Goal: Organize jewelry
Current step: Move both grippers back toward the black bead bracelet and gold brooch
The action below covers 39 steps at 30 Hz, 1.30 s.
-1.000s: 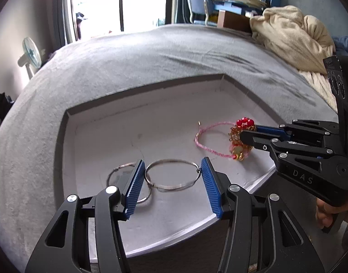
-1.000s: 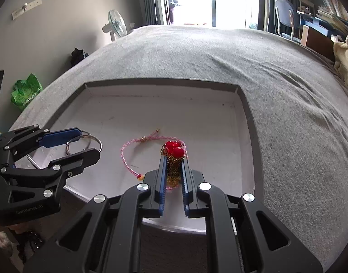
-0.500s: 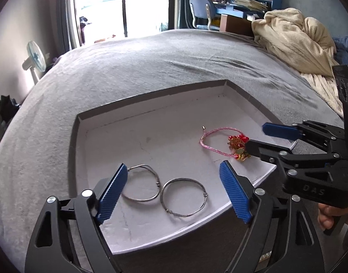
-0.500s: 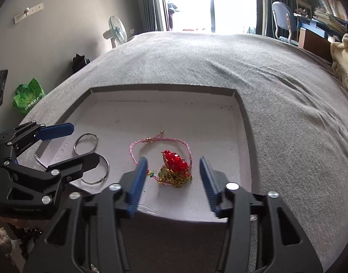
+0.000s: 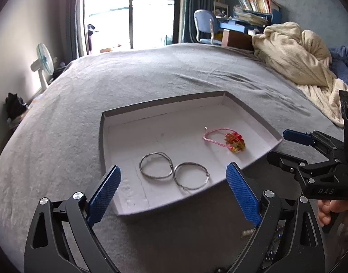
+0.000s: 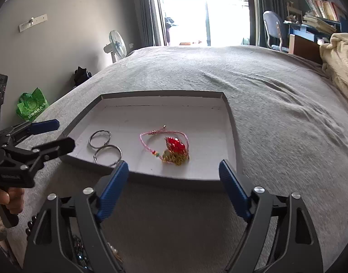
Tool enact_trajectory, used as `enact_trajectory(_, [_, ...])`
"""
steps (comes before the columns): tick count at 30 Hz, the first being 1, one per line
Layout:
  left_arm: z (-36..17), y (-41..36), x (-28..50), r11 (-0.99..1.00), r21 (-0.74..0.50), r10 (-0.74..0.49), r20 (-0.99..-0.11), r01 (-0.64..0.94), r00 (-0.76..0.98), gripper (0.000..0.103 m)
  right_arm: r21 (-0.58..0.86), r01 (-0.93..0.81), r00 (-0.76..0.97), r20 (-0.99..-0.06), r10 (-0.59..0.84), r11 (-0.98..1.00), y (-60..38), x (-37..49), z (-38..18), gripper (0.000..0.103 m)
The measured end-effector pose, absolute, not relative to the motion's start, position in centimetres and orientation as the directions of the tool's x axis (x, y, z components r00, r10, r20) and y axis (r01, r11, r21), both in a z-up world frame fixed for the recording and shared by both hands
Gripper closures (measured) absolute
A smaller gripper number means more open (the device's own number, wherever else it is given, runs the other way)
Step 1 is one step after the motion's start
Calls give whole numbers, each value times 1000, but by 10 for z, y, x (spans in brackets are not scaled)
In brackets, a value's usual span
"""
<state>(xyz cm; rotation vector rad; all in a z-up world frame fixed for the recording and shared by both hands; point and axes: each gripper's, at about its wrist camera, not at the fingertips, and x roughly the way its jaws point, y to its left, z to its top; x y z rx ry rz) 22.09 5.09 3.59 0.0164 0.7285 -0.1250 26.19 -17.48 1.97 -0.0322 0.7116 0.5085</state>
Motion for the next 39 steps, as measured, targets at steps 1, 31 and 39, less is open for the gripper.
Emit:
enact_trajectory(1, [36,50,217,992,-27,-108,-662,121,742,9,146,-450,648,-626,434,881,-178,258,20,16])
enact_trajectory(31, [3,58,123,992,-101,-128,-654,81,746,7,157,-403,702,-579,414,902,-210,181,11,6])
enact_trajectory(39, [-3,54,107,990,-115,-133,-635,77,761,7,186,-389,709,-565,422,902,-218,165,7,6])
